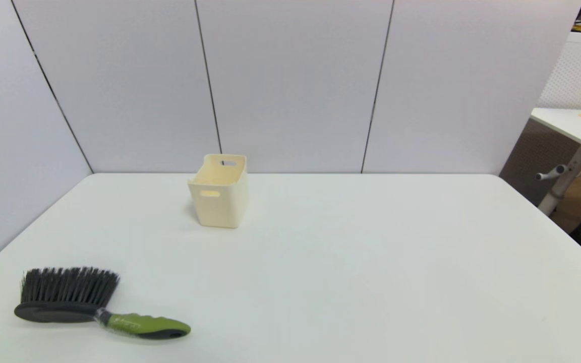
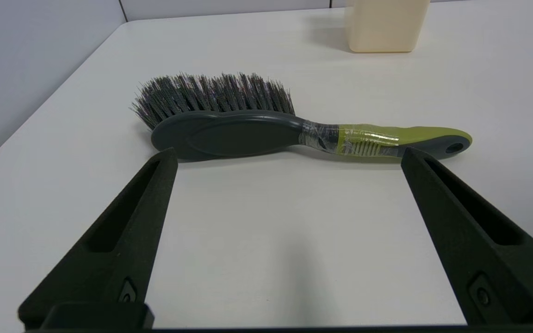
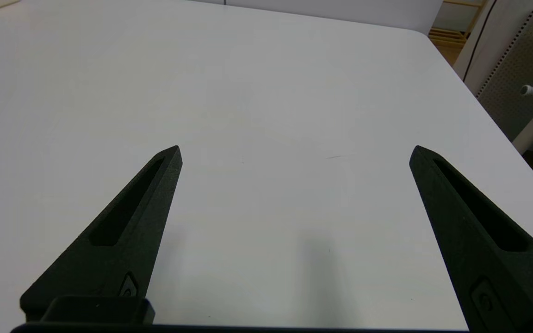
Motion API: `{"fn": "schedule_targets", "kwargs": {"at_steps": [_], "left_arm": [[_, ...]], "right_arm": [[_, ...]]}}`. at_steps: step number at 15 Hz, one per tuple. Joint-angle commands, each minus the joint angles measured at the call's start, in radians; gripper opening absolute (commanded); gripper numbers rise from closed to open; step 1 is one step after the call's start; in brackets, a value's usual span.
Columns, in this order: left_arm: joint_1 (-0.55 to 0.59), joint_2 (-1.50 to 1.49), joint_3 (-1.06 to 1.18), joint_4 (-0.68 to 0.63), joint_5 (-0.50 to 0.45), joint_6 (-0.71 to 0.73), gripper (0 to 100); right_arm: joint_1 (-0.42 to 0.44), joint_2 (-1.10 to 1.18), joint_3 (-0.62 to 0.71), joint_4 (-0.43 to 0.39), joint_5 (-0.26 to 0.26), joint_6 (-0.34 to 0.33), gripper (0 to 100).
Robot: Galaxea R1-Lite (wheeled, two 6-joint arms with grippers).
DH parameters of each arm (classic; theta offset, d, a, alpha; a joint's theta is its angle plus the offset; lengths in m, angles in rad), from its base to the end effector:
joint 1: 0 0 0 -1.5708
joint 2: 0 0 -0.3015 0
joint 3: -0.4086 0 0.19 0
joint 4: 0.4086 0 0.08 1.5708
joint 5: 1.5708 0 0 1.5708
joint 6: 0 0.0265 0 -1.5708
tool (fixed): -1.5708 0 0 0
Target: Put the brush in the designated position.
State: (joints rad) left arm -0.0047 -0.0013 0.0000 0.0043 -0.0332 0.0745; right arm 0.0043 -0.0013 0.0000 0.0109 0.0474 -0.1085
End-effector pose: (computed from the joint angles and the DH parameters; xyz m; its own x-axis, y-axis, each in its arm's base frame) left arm -0.0208 -0.0008 0.0750 0.9993 -0.0379 -0.0030 0.0380 0.9965 0.0743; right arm -0.0208 0.0012 0.0743 0.9986 0.0517 -0.0096 -0.0524 0.9928 -0.1078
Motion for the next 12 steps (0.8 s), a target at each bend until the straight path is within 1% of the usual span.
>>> {"fn": "schedule_targets", "kwargs": {"at_steps": [1, 12], "left_arm": [[0.000, 0.001, 0.000, 0.000, 0.001, 0.001, 100], [0.000, 0.001, 0.000, 0.000, -0.001, -0.001, 100]], "right_arm": [[0.000, -0.002, 0.002, 0.000, 0.002, 0.004, 100], [0.000, 0.001, 0.002, 0.000, 0.002, 0.004, 100]]}}
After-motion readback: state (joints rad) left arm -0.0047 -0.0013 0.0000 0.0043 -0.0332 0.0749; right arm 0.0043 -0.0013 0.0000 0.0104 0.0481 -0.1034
